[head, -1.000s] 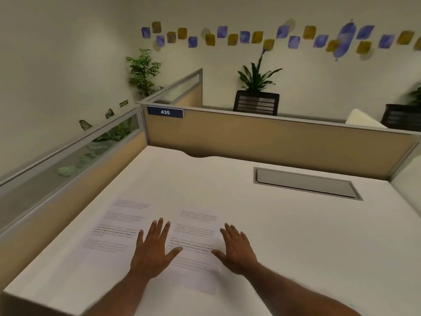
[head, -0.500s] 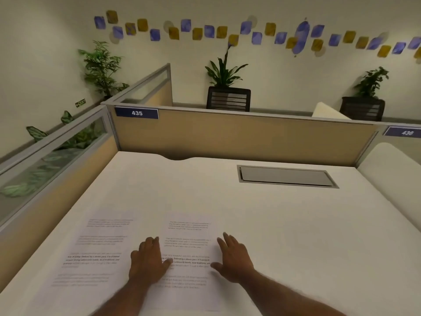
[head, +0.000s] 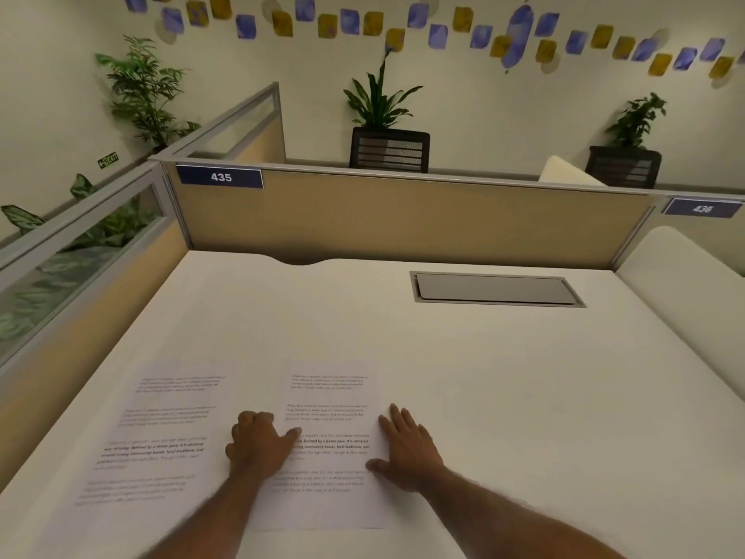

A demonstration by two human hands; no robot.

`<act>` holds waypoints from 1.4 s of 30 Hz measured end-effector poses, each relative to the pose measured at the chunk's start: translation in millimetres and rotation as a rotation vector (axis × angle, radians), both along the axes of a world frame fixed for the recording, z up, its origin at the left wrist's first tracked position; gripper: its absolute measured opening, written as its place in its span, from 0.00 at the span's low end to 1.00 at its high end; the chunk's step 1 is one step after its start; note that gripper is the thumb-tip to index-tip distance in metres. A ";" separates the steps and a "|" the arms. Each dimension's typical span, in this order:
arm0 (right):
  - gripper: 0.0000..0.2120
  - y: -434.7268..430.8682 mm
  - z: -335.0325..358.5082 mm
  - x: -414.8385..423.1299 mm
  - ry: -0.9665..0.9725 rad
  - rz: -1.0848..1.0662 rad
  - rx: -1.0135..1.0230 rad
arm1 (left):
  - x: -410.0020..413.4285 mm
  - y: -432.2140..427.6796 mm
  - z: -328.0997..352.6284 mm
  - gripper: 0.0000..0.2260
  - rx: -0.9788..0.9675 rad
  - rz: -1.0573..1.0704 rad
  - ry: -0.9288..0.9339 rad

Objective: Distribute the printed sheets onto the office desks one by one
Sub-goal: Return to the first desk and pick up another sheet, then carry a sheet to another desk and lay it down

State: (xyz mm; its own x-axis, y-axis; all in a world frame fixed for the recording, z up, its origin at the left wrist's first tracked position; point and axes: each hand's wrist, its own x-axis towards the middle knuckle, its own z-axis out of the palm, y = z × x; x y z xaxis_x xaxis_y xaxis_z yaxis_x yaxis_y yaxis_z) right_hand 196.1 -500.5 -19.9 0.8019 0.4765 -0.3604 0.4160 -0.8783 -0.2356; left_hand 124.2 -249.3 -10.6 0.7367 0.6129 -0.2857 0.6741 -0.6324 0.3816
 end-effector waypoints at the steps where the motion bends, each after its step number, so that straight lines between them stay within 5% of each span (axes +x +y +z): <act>1: 0.43 0.3 0.4 -0.2 0.000 -0.001 0.001 | 2.0 1.3 1.0 0.30 -0.028 0.033 -0.016; 6: 0.43 0.1 -0.2 0.4 0.020 -0.007 0.000 | 7.1 9.1 4.4 0.20 -0.249 0.110 -0.185; 10: 0.43 -0.9 -0.9 1.3 0.015 -0.010 0.013 | 7.9 12.9 3.6 0.23 -0.349 0.127 -0.243; 13: 0.44 -2.3 -0.6 2.6 0.027 -0.013 0.039 | 5.7 13.4 1.3 0.11 -0.363 0.074 -0.237; 20: 0.43 -11.0 17.4 12.9 0.144 -0.394 0.454 | -3.5 11.7 13.1 0.08 -0.511 0.070 -0.367; 28: 0.25 -54.9 55.2 18.1 0.425 -0.793 0.883 | 12.4 -33.7 42.7 0.06 -0.752 0.037 -0.483; 32: 0.08 -94.0 68.0 7.2 0.362 -0.885 1.054 | 26.7 -75.5 54.6 0.07 -0.808 -0.049 -0.482; 42: 0.03 -238.1 83.4 -27.2 0.110 -1.066 1.092 | 51.7 -211.5 77.4 0.05 -0.855 -0.321 -0.433</act>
